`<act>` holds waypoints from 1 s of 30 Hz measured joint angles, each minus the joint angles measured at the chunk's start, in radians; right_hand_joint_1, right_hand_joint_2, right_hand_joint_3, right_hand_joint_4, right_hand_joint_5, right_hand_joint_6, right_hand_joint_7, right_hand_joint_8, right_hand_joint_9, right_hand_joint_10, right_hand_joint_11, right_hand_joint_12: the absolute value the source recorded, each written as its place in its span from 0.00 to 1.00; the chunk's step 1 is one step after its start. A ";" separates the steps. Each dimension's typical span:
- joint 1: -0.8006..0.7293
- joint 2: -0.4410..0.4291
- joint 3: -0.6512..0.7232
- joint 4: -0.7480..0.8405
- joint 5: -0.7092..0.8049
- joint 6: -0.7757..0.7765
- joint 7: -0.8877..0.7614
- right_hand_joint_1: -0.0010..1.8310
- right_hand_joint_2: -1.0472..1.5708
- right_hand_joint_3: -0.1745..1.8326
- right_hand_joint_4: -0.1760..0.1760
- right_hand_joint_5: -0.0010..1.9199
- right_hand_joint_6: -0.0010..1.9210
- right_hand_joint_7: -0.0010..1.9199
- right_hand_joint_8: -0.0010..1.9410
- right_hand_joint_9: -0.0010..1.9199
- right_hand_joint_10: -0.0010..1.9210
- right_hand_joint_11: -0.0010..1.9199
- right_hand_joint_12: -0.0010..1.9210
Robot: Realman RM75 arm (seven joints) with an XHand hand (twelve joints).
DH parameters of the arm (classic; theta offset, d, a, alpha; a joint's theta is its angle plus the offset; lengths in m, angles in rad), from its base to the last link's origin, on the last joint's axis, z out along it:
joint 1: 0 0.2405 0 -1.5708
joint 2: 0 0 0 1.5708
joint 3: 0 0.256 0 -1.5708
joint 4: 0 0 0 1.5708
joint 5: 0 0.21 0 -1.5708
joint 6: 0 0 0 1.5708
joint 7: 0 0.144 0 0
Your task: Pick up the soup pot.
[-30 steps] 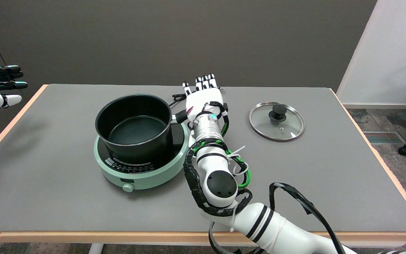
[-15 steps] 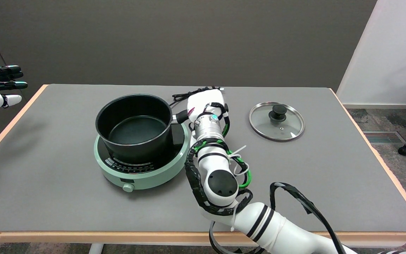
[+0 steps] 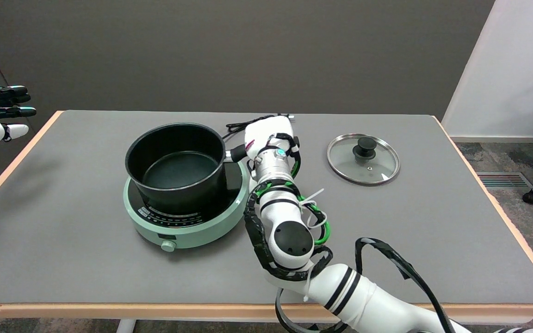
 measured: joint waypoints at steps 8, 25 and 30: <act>0.003 0.007 0.008 0.005 0.004 0.025 0.001 0.67 0.42 0.44 0.40 0.96 0.96 0.96 0.95 0.96 0.96 0.96 0.96; 0.004 0.032 0.030 0.031 0.011 0.053 0.007 0.34 0.89 0.10 0.42 1.00 1.00 1.00 0.99 1.00 1.00 1.00 1.00; 0.001 0.039 0.035 0.036 0.012 0.058 0.008 0.37 0.88 0.16 0.42 1.00 1.00 1.00 0.99 1.00 1.00 1.00 1.00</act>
